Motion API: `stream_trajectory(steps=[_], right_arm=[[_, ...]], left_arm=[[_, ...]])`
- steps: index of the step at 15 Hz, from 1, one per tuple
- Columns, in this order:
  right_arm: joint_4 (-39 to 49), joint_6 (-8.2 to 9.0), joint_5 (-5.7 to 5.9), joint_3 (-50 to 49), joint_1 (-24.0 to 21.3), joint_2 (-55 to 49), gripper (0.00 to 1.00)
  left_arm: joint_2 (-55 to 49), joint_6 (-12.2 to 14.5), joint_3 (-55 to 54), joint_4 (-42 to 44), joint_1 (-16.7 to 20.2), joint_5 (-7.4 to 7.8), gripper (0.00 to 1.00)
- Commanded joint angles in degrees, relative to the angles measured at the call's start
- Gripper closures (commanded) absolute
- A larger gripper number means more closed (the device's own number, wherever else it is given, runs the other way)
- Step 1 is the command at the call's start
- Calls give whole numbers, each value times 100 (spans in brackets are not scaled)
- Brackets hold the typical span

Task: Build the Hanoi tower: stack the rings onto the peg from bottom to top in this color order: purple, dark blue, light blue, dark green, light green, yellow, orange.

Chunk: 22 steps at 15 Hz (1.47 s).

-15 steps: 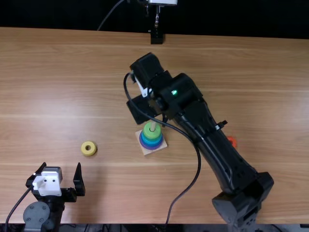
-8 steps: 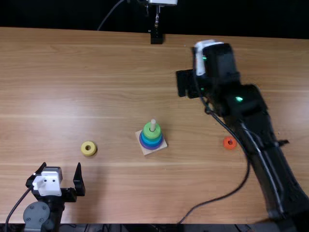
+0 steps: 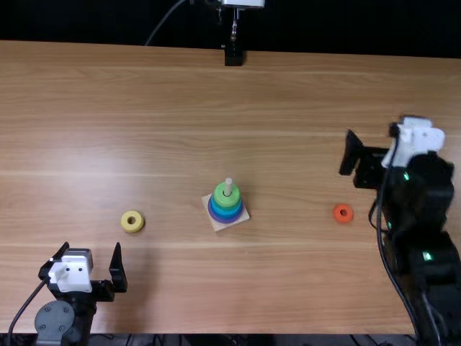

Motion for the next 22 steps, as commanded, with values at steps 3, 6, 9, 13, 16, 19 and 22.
stream_trajectory(steps=[3,6,9,13,16,19,22], right_arm=[[314,18,-27,-1373,-400,-1613,0],[1063,-45,-37,-2779,-435,-3134,0],[1664,-45,-37,-3965,-418,-4470,0],[1632,-66,-37,-4941,-427,-5410,0],[1601,-66,-37,-5345,-427,-5779,0],[1495,-45,-174,-5653,-435,-6263,0],[282,-66,-364,-5662,-400,-6368,0]], left_arm=[[-67,28,-633,-446,24,43,0],[-67,28,-633,-446,24,43,0],[-67,28,-633,-446,24,43,0],[-67,28,-633,-446,24,43,0],[-67,28,-633,-446,24,43,0],[-67,28,-633,-446,24,43,0],[-67,28,-633,-446,24,43,0]])
